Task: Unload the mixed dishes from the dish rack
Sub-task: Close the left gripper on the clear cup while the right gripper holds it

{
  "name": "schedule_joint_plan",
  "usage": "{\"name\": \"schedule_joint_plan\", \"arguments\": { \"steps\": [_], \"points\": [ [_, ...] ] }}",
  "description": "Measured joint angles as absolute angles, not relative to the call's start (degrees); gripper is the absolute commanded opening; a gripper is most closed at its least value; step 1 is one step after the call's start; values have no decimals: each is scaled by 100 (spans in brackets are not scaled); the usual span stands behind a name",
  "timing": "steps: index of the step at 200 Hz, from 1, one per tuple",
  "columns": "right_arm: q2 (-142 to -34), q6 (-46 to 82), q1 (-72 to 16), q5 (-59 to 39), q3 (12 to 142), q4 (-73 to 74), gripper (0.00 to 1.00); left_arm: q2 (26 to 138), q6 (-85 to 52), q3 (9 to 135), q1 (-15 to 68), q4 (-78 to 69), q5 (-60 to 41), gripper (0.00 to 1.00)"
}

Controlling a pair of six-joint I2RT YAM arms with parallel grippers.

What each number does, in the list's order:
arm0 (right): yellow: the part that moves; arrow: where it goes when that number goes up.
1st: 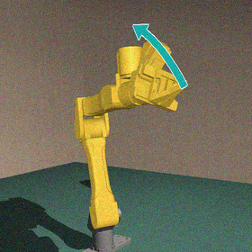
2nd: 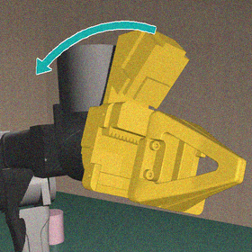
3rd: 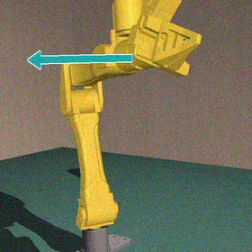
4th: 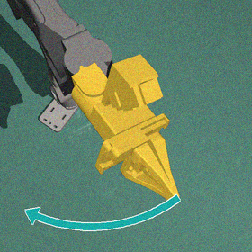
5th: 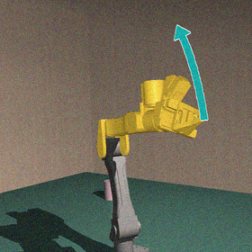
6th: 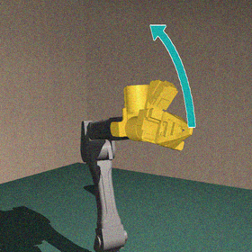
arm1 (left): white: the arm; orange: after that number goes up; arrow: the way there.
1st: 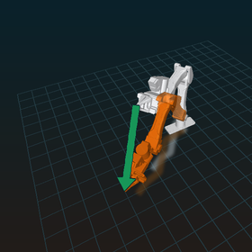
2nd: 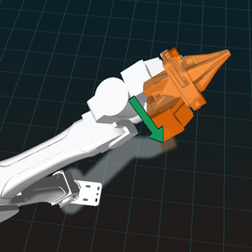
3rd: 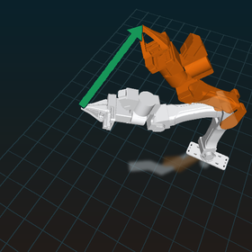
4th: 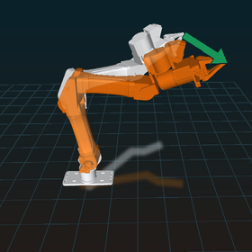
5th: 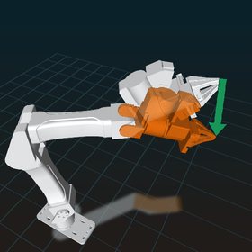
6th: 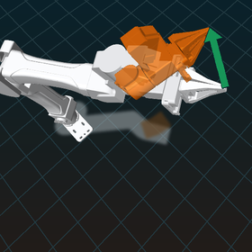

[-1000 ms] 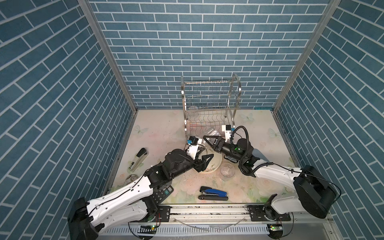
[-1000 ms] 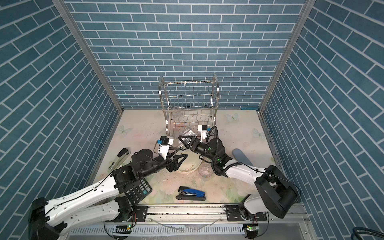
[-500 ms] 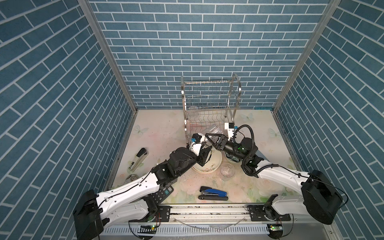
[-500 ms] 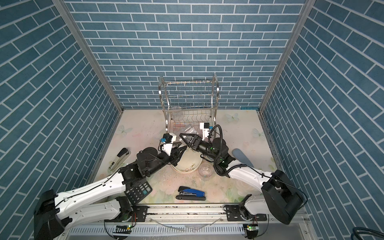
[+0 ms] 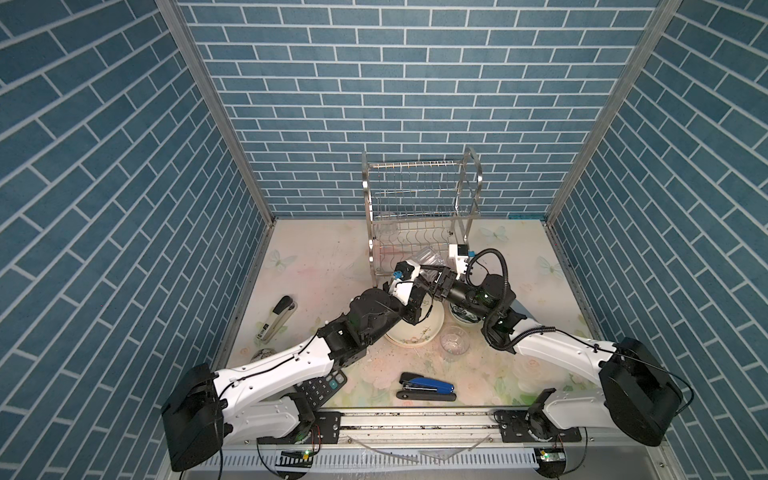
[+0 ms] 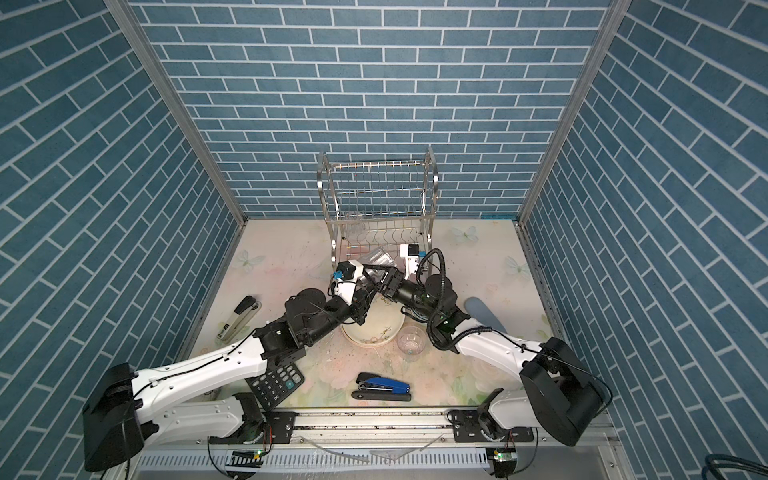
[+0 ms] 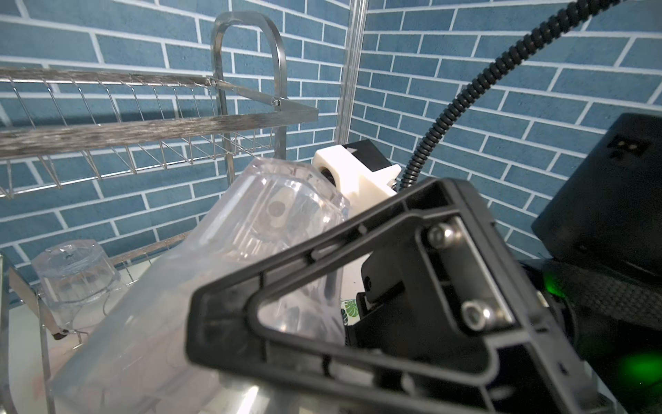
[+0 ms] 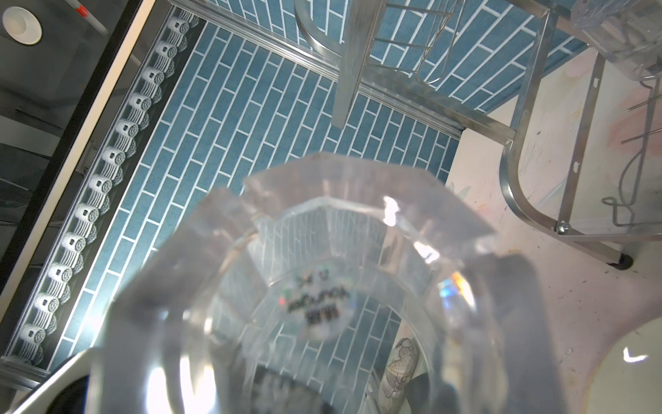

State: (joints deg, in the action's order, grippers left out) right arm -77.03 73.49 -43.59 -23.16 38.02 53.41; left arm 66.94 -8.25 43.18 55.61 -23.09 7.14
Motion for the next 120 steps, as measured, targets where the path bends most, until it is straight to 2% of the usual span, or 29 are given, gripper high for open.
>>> {"name": "schedule_joint_plan", "arguments": {
  "steps": [30, 61, 111, 120],
  "points": [
    [-7815, 7513, -4335, -2331, 3844, 5559, 0, 6847, -786, 4388, 5564, -2443, 797, 15],
    [-7870, 7933, -4322, -2335, 3872, 5701, 0, 6934, -620, 4460, 5566, -2576, 871, 0],
    [-7898, 8020, -4322, -2318, 3872, 5833, 0, 6945, -528, 4508, 5570, -2576, 921, 0],
    [-7898, 8020, -4322, -2314, 3872, 5843, 11, 6945, -526, 4515, 5570, -2565, 919, 0]
  ]
}}
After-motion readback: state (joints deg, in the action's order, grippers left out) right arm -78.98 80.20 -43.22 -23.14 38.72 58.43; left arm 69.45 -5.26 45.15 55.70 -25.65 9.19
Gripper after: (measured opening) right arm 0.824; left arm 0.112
